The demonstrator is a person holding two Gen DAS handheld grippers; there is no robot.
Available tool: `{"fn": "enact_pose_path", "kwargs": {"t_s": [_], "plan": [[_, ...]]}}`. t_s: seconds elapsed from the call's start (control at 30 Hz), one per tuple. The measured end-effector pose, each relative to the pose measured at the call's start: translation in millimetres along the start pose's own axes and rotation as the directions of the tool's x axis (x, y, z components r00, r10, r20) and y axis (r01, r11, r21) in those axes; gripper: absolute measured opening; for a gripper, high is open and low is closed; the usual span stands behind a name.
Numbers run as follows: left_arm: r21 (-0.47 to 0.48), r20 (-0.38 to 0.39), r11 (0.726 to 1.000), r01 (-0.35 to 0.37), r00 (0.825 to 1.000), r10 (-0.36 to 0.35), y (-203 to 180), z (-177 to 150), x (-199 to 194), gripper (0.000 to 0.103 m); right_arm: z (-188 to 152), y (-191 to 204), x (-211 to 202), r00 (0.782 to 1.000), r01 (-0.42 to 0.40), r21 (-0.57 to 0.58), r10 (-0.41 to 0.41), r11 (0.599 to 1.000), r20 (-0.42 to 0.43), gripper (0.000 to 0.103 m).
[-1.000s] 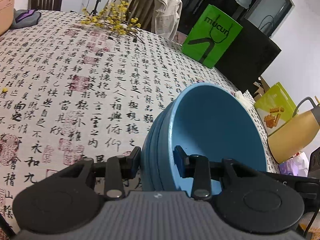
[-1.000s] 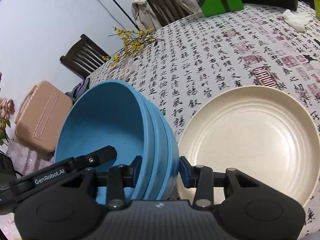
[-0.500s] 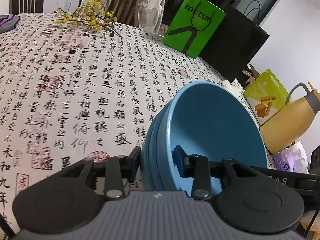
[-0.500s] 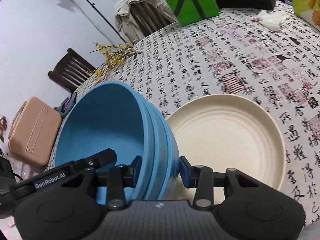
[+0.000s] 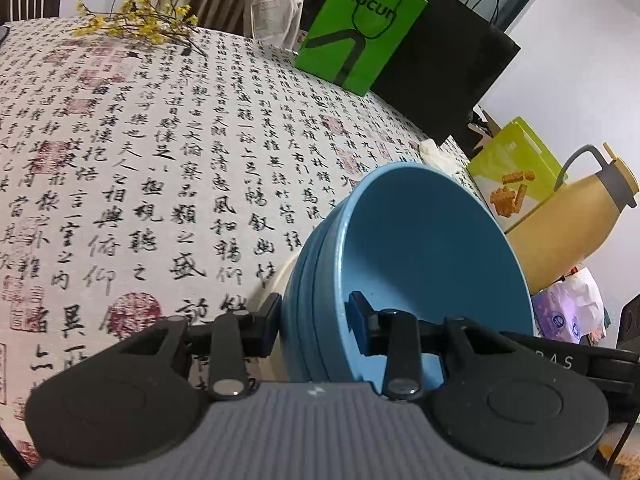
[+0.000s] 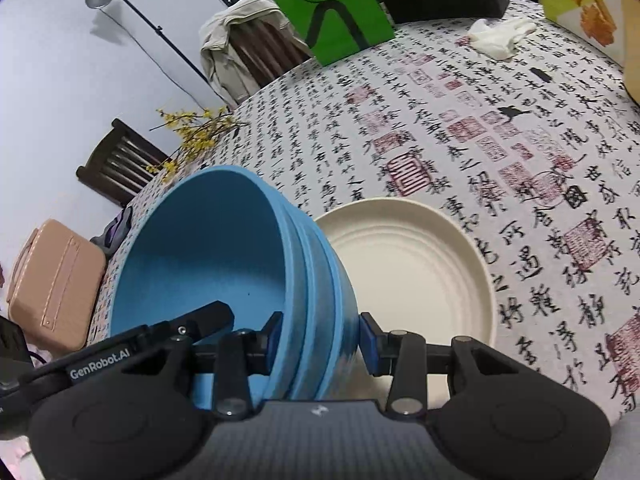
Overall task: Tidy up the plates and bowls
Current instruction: 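Carry the blue bowl stack with both grippers toward the cream plate stack, then lower the blue bowl stack onto the cream plates and open both grippers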
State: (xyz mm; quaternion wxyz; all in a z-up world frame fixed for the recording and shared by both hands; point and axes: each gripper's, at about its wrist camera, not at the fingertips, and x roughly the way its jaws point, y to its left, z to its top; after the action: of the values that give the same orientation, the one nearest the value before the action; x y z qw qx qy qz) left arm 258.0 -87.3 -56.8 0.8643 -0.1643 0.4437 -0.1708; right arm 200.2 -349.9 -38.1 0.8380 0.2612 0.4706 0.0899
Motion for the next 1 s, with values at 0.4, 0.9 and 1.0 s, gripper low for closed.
{"fn": "enact_pose_path", "kwargs": {"t_s": [0.4,0.9,1.0], "plan": [[-0.005,-0.048,1.000,0.012,0.999,-0.012,-9,-2,25,0.036,7,-23,1,1.000,0.016,0.021,-0.016,1.000,-0.010,0.039],[0.000,0.008,0.999,0.041,0.999,-0.041,-3,-7,16,0.065,17,-39,-6,0.995,-0.064,-0.068,0.068,0.996,0.069,0.070],[0.022,0.089,0.999,0.039,0.995,-0.041,2,-10,-3,0.080,15,-45,-13,0.988,-0.095,-0.102,0.106,0.990,0.110,0.080]]}}
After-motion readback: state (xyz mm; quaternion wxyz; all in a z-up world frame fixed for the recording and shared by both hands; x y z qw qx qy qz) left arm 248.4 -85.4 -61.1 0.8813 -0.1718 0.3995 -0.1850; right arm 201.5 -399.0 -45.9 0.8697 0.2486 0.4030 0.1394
